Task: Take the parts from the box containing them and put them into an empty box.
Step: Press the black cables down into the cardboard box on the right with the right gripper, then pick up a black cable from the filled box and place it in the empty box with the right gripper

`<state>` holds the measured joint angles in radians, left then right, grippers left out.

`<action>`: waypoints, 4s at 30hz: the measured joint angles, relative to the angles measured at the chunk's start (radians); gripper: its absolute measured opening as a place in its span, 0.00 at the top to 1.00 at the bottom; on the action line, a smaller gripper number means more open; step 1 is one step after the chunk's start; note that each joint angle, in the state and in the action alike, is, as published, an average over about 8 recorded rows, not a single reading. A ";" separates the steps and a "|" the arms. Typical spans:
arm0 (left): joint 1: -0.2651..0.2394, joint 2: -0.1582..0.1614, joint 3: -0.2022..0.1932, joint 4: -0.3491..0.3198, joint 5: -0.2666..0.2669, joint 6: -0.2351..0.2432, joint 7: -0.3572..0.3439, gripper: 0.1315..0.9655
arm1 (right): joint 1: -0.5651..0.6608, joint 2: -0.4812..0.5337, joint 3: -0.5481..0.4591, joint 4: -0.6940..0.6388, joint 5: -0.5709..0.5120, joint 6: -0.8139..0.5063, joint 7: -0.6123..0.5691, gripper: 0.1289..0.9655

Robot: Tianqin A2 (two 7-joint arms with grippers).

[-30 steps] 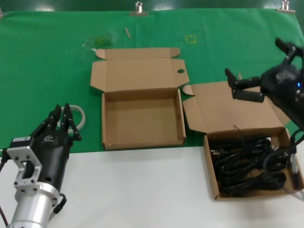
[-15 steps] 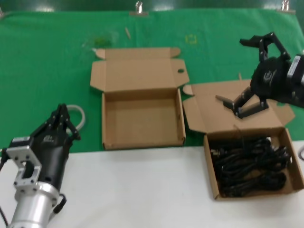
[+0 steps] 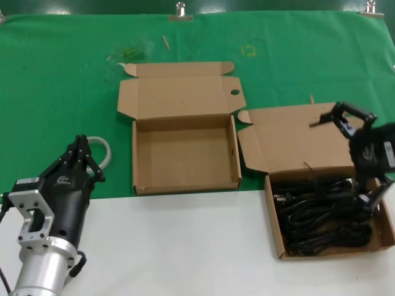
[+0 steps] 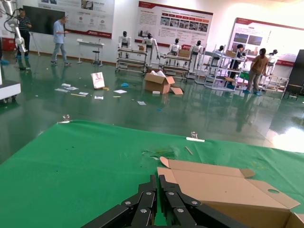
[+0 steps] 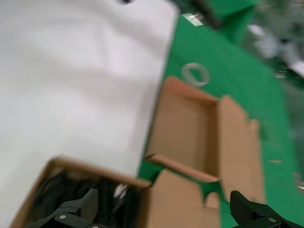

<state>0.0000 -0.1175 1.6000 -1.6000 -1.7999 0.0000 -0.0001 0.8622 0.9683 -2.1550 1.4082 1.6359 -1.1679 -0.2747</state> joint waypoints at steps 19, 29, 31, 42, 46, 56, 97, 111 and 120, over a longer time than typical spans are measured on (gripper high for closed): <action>0.000 0.000 0.000 0.000 0.000 0.000 0.000 0.97 | 0.123 -0.055 -0.079 -0.158 -0.278 -0.275 -0.223 0.00; 0.000 0.000 0.000 0.000 0.000 0.000 0.000 0.97 | 0.138 -0.094 -0.086 -0.246 -0.350 -0.290 -0.272 0.00; 0.000 0.000 0.000 0.000 0.000 0.000 0.000 0.97 | 0.137 -0.102 -0.086 -0.267 -0.359 -0.287 -0.281 0.00; 0.000 0.000 0.000 0.000 0.000 0.000 0.000 0.97 | 0.127 -0.162 -0.078 -0.389 -0.381 -0.242 -0.331 0.00; 0.000 0.000 0.000 0.000 0.000 0.000 0.000 0.97 | 0.126 -0.182 -0.076 -0.420 -0.383 -0.228 -0.343 0.00; 0.000 0.000 0.000 0.000 0.000 0.000 0.000 0.97 | 0.131 -0.216 -0.075 -0.507 -0.389 -0.204 -0.377 0.00; 0.000 0.000 0.000 0.000 0.000 0.000 0.000 0.97 | 0.227 -0.310 -0.065 -0.782 -0.397 -0.139 -0.472 0.47; 0.000 0.000 0.000 0.000 0.000 0.000 0.000 0.97 | 0.220 -0.298 -0.059 -0.732 -0.389 -0.152 -0.433 0.76; 0.000 0.000 0.000 0.000 0.000 0.000 0.000 0.97 | 0.209 -0.270 -0.048 -0.648 -0.378 -0.179 -0.377 0.81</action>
<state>0.0000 -0.1175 1.6001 -1.6000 -1.7996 0.0000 -0.0004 1.0716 0.6987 -2.2033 0.7605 1.2582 -1.3467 -0.6513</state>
